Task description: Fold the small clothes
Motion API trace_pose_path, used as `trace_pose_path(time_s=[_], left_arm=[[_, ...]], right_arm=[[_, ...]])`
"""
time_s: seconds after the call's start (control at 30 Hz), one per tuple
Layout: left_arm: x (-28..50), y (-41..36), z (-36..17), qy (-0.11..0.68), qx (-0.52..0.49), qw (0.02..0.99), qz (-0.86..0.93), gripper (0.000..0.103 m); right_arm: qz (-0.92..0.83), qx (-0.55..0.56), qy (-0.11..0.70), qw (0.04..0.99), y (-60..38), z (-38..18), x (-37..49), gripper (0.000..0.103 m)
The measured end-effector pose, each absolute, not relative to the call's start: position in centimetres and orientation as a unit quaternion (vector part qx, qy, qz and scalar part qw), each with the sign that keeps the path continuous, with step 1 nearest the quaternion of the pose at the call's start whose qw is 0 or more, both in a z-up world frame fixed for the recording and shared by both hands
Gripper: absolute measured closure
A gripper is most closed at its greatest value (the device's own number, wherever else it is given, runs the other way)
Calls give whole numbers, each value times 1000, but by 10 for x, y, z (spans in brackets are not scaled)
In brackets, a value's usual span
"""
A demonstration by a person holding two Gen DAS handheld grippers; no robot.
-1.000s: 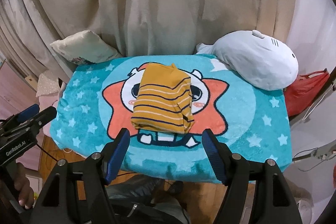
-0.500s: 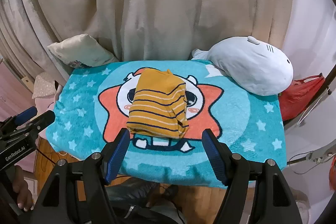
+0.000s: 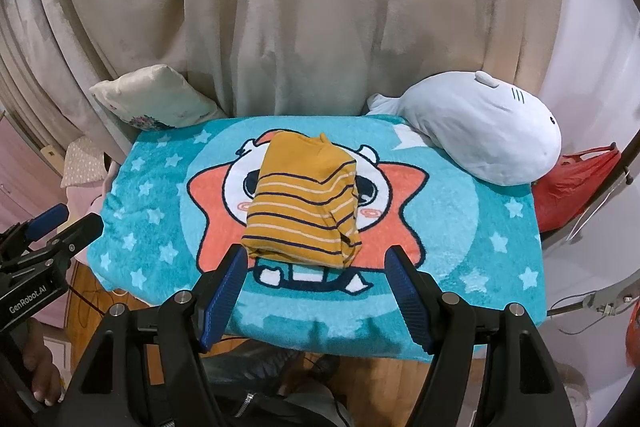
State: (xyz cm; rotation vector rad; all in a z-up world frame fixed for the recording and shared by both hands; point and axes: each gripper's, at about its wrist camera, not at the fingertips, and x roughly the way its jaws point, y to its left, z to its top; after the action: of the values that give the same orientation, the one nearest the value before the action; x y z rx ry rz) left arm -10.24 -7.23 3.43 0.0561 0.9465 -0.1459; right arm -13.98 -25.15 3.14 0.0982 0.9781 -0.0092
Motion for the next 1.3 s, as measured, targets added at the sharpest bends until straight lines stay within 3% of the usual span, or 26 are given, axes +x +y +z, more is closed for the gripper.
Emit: trace_pose_path(time_s=[1.3], left_arm=[[-97,-65,27,460,26,885,-69,27]], right_arm=[[-4,46,473,880,-239,24,-129,27]])
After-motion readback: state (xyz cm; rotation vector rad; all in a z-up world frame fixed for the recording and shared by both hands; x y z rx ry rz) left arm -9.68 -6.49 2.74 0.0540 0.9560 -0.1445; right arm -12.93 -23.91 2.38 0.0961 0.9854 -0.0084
